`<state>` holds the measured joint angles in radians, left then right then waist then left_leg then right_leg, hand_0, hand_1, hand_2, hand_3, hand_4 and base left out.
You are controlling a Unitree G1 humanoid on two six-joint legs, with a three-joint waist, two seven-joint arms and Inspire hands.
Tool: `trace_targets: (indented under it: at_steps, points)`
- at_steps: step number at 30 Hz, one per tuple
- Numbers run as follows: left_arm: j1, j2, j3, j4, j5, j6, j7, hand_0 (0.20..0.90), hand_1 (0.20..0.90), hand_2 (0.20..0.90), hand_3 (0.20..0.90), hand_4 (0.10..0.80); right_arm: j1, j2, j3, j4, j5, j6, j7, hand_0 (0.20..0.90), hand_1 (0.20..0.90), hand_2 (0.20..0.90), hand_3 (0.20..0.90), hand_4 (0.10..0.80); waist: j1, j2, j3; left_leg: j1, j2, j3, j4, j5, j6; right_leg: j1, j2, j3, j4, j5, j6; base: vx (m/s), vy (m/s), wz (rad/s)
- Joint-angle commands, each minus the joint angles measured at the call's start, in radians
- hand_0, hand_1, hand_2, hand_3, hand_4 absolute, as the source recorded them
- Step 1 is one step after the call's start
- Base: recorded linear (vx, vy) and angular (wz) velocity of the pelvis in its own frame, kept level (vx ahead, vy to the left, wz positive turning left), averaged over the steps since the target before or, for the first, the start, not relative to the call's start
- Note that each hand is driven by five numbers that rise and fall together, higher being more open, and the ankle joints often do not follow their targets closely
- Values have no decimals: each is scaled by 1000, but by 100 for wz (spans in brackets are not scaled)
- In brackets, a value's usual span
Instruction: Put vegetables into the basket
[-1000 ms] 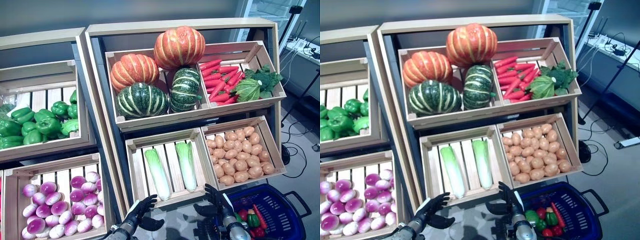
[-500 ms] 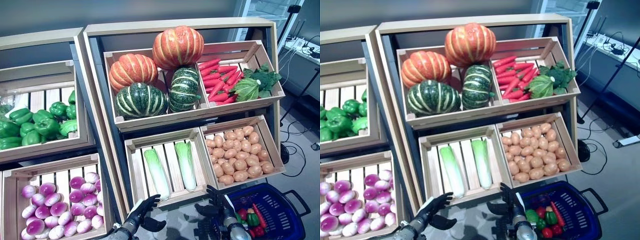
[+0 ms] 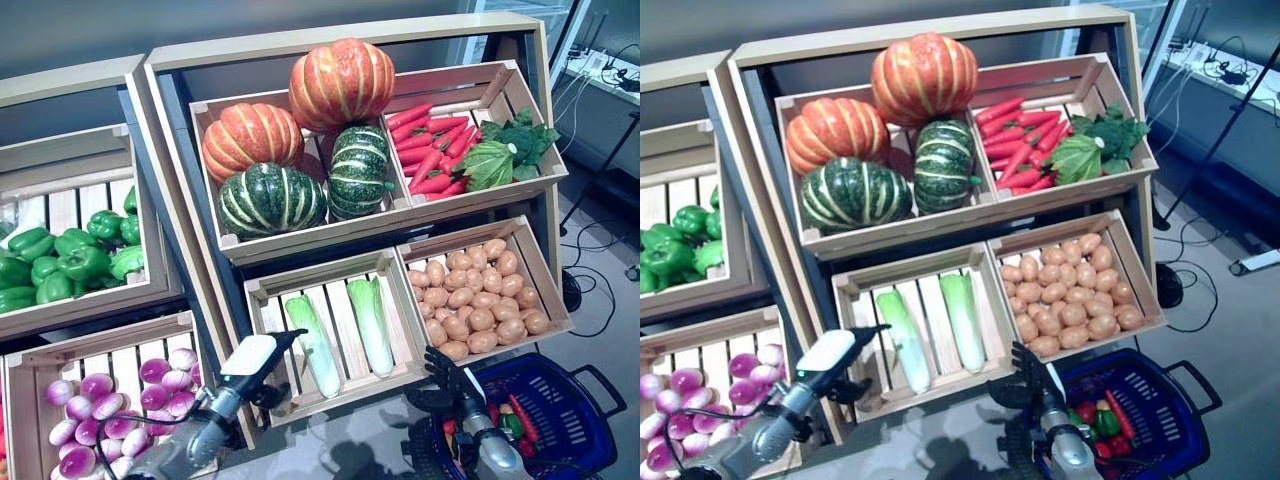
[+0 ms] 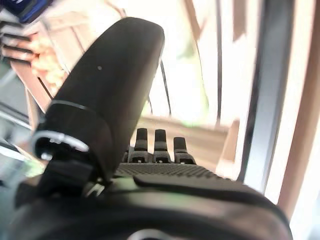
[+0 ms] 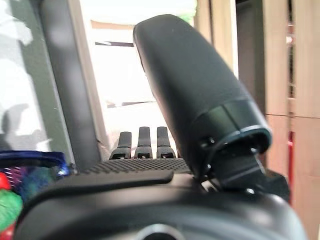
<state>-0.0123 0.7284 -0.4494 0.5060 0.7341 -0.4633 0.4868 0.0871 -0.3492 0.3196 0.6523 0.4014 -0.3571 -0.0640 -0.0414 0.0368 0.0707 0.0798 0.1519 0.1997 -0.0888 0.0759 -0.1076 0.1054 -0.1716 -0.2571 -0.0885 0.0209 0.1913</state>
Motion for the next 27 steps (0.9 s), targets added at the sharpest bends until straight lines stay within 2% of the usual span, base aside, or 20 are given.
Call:
trace_targets:
  at_steps: [1, 3, 4, 7, 8, 10, 15, 22, 27]
  points:
    - [-159, 76, 36, -45, 96, 62, 128, 900, 900, 900, 900, 800, -77, -15, -29, -129, 25, -64, 14, 900, 900, 900, 900, 800, -29, -17, 14, 1, -49, 1, 36, -61, 22, -34, 34, 40, 96, -35, -56, 0, 0, 0]
    - [-190, 98, 20, -44, 86, 96, 119, 900, 900, 900, 900, 800, -85, -31, -31, -149, 28, -66, 20, 900, 900, 900, 900, 800, -33, -13, 25, -20, -47, 0, 70, -69, 21, -57, 32, 39, 132, -50, -63, -76, 33, -1]
    - [-250, 112, -13, -24, 105, 144, 125, 900, 900, 900, 900, 800, -114, -60, -22, -174, 33, -68, 21, 900, 900, 900, 900, 800, -38, -10, 58, -85, -40, -2, 172, -87, 14, -115, 24, 36, 207, -75, -77, -193, 65, -2]
    - [-326, 123, -63, 18, 126, 179, 153, 900, 900, 900, 900, 800, -164, -93, -9, -177, 49, -66, 19, 900, 900, 900, 900, 800, -41, -9, 95, -162, -24, 0, 268, -107, 4, -187, 15, 40, 293, -99, -89, -218, 52, 1]
    - [-380, 141, -97, 38, 156, 196, 175, 900, 900, 900, 900, 800, -206, -125, 0, -179, 87, -61, 23, 900, 900, 900, 900, 800, -43, -9, 127, -221, -11, -4, 337, -115, -8, -243, 8, 51, 362, -116, -97, -211, 47, 2]
    - [-441, 161, -142, 59, 160, 206, 190, 900, 900, 900, 900, 800, -253, -154, 3, -173, 126, -49, 56, 900, 900, 900, 900, 800, -47, -10, 150, -277, 5, -3, 405, -132, -15, -292, 3, 58, 426, -143, -107, -192, 48, -8]
    - [-585, 222, -216, 66, 171, 189, 172, 900, 900, 900, 900, 800, -348, -200, 11, -191, 250, -48, 124, 900, 900, 900, 900, 800, -51, -22, 200, -418, 39, -1, 555, -180, -8, -435, -25, 68, 596, -192, -122, -215, -18, -7]
    - [-733, 247, -305, 111, 156, 181, 188, 900, 900, 900, 900, 800, -415, -204, 3, -264, 392, -12, 238, 900, 900, 900, 900, 800, -60, -41, 235, -600, 82, -35, 802, -299, 4, -621, -94, 90, 869, -285, -117, -123, -35, 7]
    - [-785, 241, -343, 136, 221, 184, 199, 900, 900, 900, 900, 800, -425, -173, 7, -301, 497, 10, 273, 900, 900, 900, 900, 800, -68, -41, 244, -681, 95, -58, 905, -344, 2, -711, -110, 114, 984, -324, -110, -57, -13, -4]
